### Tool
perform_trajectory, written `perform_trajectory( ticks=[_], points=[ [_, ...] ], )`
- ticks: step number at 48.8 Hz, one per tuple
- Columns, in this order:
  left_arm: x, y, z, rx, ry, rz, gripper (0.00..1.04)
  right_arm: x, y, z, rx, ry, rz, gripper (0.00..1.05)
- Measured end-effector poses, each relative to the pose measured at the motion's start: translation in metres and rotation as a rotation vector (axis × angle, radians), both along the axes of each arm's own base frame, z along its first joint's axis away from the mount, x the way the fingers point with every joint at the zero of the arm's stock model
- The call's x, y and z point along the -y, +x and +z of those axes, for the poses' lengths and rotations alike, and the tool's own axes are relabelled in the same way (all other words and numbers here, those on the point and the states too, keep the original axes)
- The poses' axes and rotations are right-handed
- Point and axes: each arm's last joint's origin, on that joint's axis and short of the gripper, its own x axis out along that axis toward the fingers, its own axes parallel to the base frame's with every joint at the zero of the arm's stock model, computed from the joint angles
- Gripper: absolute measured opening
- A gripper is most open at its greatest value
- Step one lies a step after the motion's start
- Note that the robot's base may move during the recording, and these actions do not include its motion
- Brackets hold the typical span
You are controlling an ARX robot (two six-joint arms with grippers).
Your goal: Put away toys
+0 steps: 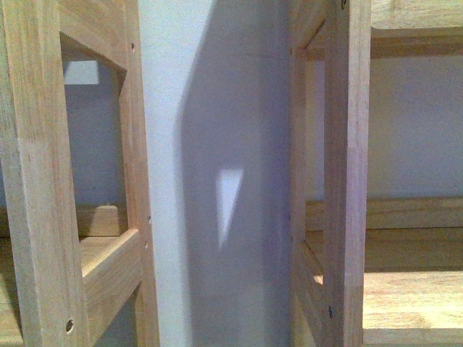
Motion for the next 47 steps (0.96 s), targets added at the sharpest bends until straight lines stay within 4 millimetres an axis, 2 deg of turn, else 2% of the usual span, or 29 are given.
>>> perform_trajectory(
  ticks=[7, 10, 19, 25, 30, 35, 47],
  points=[
    [0.0000, 0.0000, 0.0000, 0.000, 0.000, 0.000, 0.99, 0.0000, 0.0000, 0.0000, 0.000, -0.001, 0.000, 0.04],
    [0.0000, 0.0000, 0.0000, 0.000, 0.000, 0.000, 0.99, 0.0000, 0.0000, 0.0000, 0.000, -0.001, 0.001, 0.16],
    [0.0000, 0.0000, 0.0000, 0.000, 0.000, 0.000, 0.99, 0.0000, 0.0000, 0.0000, 0.000, -0.002, 0.001, 0.40],
    [0.0000, 0.0000, 0.0000, 0.000, 0.000, 0.000, 0.99, 0.0000, 0.0000, 0.0000, 0.000, -0.002, 0.000, 0.64],
    [0.0000, 0.0000, 0.0000, 0.000, 0.000, 0.000, 0.99, 0.0000, 0.0000, 0.0000, 0.000, -0.002, 0.001, 0.78],
    [0.0000, 0.0000, 0.0000, 0.000, 0.000, 0.000, 0.99, 0.0000, 0.0000, 0.0000, 0.000, -0.001, 0.000, 0.99],
    [0.0000, 0.0000, 0.0000, 0.000, 0.000, 0.000, 0.99, 0.0000, 0.0000, 0.0000, 0.000, -0.001, 0.000, 0.98]
  ],
)
